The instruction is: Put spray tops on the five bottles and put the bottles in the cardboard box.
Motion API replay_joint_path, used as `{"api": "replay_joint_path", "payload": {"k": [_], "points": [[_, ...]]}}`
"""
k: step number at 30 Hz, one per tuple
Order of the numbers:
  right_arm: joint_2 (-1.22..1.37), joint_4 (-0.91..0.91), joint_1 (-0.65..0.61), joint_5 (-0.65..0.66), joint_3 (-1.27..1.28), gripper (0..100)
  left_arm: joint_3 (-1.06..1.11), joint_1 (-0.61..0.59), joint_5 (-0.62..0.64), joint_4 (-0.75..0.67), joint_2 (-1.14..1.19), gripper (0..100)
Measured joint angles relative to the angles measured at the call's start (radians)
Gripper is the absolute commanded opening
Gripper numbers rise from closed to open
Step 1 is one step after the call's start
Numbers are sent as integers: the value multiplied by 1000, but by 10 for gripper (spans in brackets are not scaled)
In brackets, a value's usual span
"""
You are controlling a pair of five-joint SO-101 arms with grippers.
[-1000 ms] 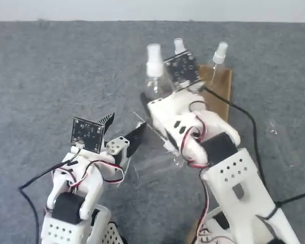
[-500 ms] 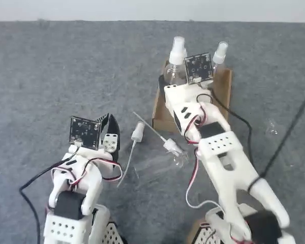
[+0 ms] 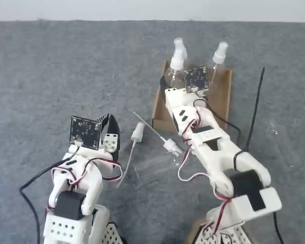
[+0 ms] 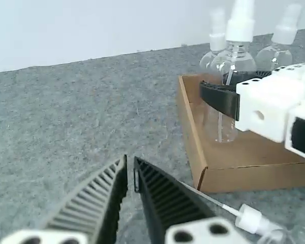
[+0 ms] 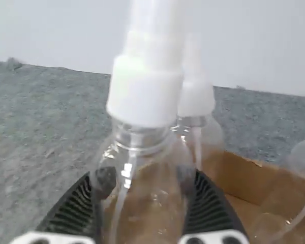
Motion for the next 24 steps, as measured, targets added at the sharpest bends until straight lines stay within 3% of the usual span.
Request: {"api": "replay_joint_path", "payload": {"k": [10, 24], "points": [[147, -144, 12, 0, 0, 6, 0, 0, 0, 0, 0, 12], [190, -160, 11, 0, -2, 7, 0, 0, 0, 0, -3, 12]]}}
